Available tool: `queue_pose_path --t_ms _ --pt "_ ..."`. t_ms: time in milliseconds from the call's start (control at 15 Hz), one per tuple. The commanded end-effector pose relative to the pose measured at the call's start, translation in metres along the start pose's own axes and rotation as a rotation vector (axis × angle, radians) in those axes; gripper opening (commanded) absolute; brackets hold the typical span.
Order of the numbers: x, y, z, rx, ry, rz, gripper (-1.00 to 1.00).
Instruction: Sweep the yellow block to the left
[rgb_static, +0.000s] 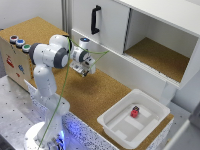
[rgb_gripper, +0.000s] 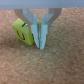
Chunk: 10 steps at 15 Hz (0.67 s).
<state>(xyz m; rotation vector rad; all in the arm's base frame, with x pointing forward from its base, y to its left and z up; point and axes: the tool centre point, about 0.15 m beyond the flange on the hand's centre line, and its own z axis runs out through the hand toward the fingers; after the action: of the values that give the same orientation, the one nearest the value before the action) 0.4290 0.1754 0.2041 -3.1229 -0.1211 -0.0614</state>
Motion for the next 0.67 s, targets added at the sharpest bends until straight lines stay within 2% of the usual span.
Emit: queue_pose_path --t_ms 0,400,600 --pt "0.003 -0.021 0.001 -0.014 0.049 0.015 -1.00" --pt "0.004 0.002 -0.003 -0.042 0.055 0.066 -1.00" --pt "0.004 0.010 -0.025 -0.033 0.071 0.094 -1.00"
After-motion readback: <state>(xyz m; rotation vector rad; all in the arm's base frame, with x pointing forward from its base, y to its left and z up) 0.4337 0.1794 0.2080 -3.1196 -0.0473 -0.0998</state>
